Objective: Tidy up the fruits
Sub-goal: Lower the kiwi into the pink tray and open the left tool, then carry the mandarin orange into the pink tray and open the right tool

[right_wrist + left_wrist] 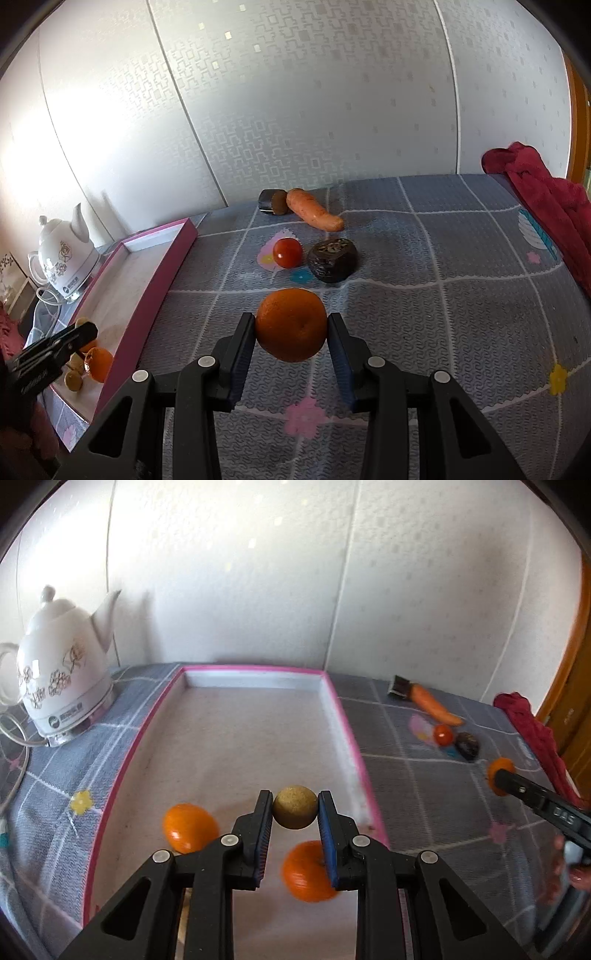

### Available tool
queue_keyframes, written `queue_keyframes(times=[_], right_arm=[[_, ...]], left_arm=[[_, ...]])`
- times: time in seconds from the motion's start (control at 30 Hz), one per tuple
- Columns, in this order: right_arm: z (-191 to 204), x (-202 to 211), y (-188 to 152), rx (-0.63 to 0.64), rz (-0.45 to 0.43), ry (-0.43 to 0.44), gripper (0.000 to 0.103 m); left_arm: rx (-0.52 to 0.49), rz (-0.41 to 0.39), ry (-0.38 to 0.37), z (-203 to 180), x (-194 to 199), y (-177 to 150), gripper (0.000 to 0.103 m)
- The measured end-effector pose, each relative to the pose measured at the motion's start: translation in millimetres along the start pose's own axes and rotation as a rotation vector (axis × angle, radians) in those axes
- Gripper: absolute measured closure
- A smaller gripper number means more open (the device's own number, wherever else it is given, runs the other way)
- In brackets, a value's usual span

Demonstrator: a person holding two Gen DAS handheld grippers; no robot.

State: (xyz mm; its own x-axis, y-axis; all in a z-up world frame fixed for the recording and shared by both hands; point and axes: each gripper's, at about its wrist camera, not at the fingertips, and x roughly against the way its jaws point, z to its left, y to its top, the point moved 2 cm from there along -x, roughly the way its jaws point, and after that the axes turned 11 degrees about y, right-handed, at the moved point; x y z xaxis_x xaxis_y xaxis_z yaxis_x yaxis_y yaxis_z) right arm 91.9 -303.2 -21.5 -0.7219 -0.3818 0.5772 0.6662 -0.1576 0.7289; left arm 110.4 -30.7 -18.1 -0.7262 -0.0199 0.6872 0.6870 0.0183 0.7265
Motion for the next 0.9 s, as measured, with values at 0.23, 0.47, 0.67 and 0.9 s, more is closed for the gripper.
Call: queue_keyframes(times=[0.23, 0.47, 0.67, 0.9], right_arm=[[9, -2, 1, 0.011, 0.015, 0.003, 0.063], [18, -5, 3, 0.025, 0.020, 0.006, 0.063], [32, -12, 2, 0.038, 0.040, 0.024, 0.063], [62, -11, -2, 0.090, 0.046, 0.103, 0.063]], left_arm=[[-0.021, 0.049, 0.030, 12, -22, -4, 0.078], [-0.052, 0.020, 0.020, 18, -14, -2, 0.067], [-0.067, -0.062, 0.038, 42, 13, 1, 0.034], [-0.026, -0.113, 0.121, 86, 30, -12, 0.009]])
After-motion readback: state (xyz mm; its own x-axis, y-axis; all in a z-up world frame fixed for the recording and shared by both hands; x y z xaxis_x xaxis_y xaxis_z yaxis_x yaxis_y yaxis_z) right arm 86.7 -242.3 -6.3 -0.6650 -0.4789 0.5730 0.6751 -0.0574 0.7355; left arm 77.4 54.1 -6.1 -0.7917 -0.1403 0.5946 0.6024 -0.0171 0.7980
